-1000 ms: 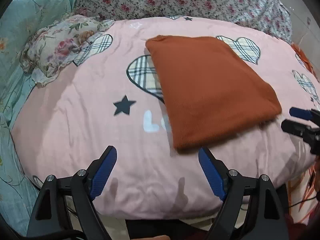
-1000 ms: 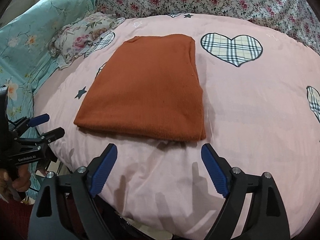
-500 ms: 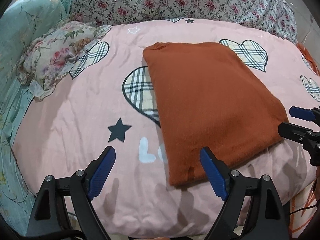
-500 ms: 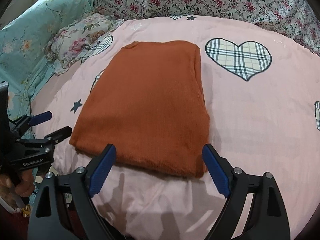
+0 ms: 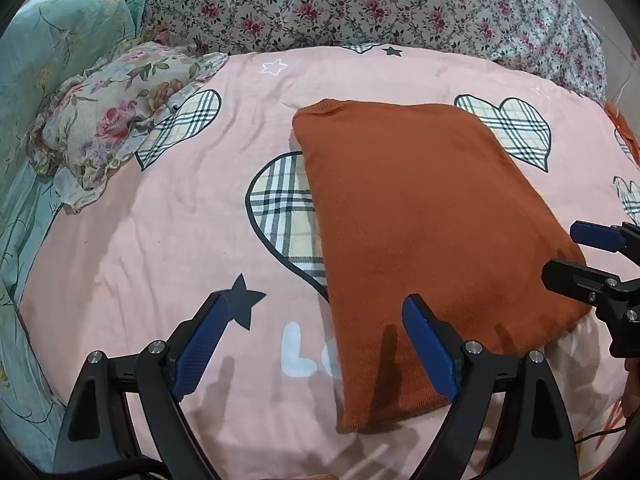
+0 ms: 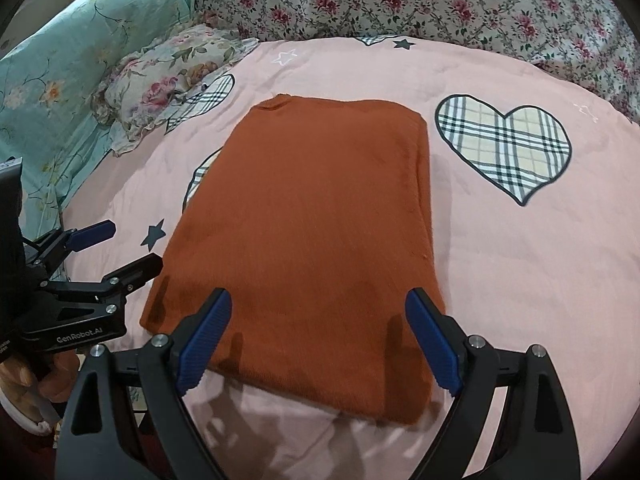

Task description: Fold small clothes

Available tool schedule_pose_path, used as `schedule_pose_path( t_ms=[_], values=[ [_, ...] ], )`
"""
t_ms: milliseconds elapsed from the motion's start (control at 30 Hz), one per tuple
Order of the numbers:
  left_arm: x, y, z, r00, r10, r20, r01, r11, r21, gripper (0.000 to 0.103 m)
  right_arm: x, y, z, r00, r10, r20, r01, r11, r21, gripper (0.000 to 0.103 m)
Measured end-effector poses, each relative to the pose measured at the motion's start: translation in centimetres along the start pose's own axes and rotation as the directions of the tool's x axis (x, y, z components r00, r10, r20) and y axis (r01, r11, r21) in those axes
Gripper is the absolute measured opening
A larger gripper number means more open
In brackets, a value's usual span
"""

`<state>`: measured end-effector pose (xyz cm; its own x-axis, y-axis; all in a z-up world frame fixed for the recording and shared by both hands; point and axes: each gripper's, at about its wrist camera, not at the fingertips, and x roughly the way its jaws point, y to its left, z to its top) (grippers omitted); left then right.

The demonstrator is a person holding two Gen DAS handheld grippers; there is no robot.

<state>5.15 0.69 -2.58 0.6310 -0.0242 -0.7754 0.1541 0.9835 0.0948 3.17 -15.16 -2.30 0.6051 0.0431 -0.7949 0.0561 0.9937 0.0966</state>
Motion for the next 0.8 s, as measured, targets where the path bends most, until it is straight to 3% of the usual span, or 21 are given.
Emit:
schedule_pose_path(
  t_ms=[467, 633, 800],
  values=[
    [1.4, 0.5, 0.5, 1.0, 0.006, -0.019, -0.006, 1.0, -0.028, 0.09, 1.0, -0.9, 1.0, 1.0, 0.008, -0.014, -0.008, 1.0, 0.01, 0.089],
    [1.8, 1.1, 0.8, 1.0, 0.0, -0.021, -0.001, 0.999, -0.042, 0.09, 0.9, -2.3, 1.8, 0.999, 0.019, 0.027, -0.02, 0.999, 0.041, 0.089],
    [3.3, 2.9, 1.5, 0.993, -0.111, -0.048, 0.104, 0.986, -0.13, 0.09, 2.0, -5.5, 3.4, 0.997, 0.044, 0.066, -0.053, 0.987, 0.149, 0.088]
  ],
)
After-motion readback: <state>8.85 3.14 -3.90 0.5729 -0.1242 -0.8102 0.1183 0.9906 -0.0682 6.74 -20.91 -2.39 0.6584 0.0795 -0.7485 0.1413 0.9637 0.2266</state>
